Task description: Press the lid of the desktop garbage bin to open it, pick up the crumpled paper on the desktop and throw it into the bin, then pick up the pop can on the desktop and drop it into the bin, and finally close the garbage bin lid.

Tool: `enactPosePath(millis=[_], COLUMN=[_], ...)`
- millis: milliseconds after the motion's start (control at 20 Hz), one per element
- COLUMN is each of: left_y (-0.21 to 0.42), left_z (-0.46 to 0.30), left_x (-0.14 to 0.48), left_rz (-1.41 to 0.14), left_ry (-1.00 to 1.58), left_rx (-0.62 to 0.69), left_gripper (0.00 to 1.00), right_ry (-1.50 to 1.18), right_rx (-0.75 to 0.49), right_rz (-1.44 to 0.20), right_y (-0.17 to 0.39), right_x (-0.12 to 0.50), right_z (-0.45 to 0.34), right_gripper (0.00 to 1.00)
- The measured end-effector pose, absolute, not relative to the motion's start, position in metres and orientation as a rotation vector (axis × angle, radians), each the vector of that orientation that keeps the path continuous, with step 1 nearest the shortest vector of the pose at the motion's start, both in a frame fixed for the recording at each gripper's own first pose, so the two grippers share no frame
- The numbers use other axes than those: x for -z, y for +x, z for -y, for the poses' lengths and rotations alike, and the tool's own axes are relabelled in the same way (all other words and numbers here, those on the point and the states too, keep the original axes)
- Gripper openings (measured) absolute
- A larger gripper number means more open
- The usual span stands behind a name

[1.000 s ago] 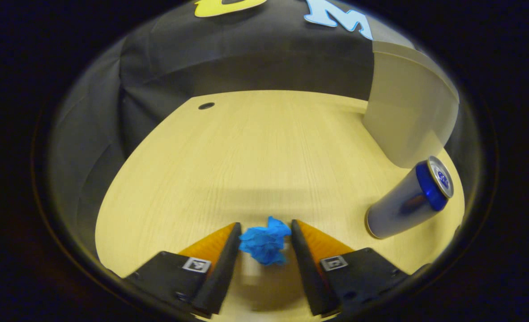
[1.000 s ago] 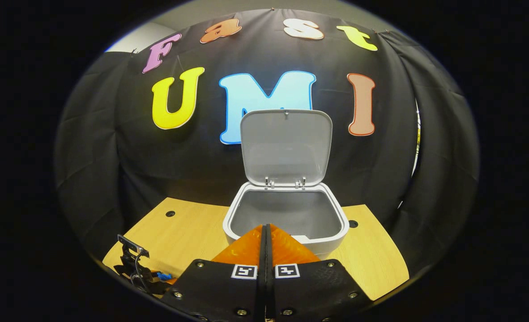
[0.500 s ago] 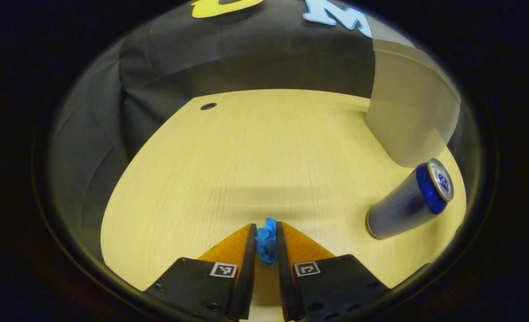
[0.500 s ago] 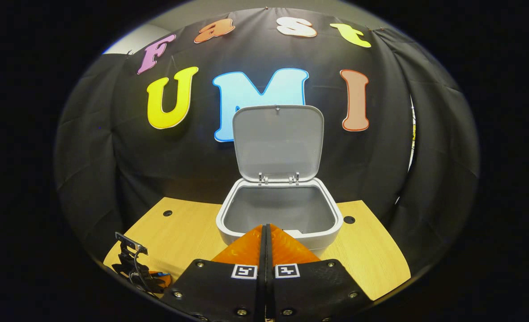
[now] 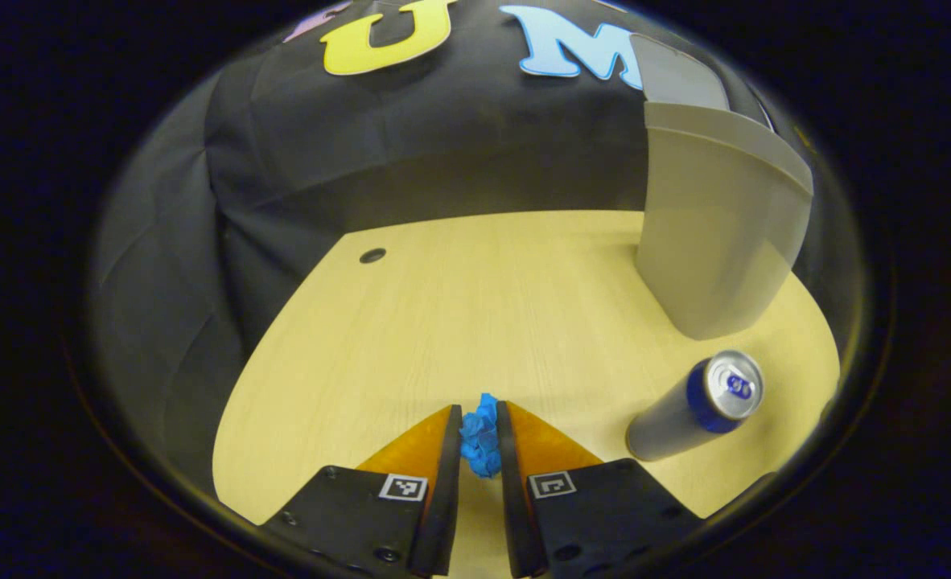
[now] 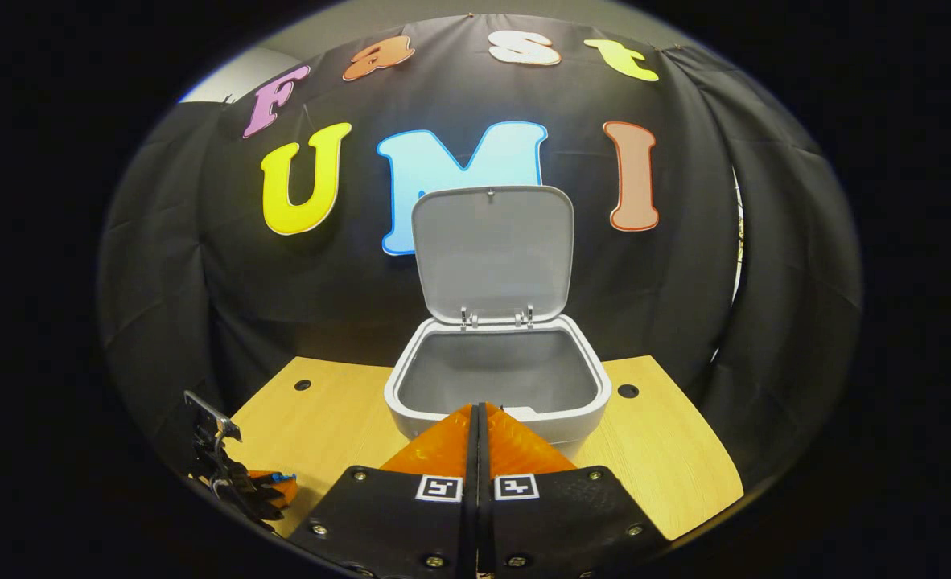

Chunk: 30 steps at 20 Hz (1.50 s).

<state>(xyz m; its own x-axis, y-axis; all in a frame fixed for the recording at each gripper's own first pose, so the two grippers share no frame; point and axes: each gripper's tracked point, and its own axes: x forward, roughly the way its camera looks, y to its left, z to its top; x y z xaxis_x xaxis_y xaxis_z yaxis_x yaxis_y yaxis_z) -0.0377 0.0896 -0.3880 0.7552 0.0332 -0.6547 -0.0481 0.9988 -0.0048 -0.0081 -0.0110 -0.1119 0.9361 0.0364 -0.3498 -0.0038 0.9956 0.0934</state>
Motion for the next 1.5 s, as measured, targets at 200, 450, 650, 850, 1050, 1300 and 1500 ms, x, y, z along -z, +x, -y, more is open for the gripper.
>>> enactPosePath(millis=[200, 450, 650, 850, 1050, 1300, 1500], left_y=[-0.013, 0.021, 0.049, 0.071, 0.085, 0.104, 0.111], left_z=[-0.091, -0.083, -0.065, -0.041, -0.011, 0.036, 0.072], left_x=[0.342, 0.272, 0.22, 0.179, 0.148, 0.109, 0.089], left_rz=[-0.626, -0.501, -0.407, -0.34, -0.289, -0.209, -0.166], left_ry=[-0.036, -0.063, -0.066, -0.059, -0.071, -0.073, -0.037], left_rx=[-0.043, -0.023, 0.016, 0.072, 0.122, 0.207, 0.273], left_gripper=[0.32, 0.34, 0.34, 0.34, 0.3, 0.31, 0.29], right_ry=[0.098, 0.105, 0.111, 0.116, 0.133, 0.141, 0.151], right_rx=[-0.022, -0.022, -0.02, -0.009, 0.006, 0.023, 0.037], right_rz=[-0.362, -0.364, -0.364, -0.36, -0.362, -0.375, -0.377], right_y=[-0.01, -0.013, -0.014, -0.015, -0.02, -0.025, -0.027], right_x=[0.115, 0.119, 0.121, 0.121, 0.125, 0.131, 0.134], right_z=[0.012, 0.014, 0.018, 0.024, 0.029, 0.036, 0.041], right_gripper=[0.0, 0.0, 0.0, 0.0, 0.0, 0.0, 0.0])
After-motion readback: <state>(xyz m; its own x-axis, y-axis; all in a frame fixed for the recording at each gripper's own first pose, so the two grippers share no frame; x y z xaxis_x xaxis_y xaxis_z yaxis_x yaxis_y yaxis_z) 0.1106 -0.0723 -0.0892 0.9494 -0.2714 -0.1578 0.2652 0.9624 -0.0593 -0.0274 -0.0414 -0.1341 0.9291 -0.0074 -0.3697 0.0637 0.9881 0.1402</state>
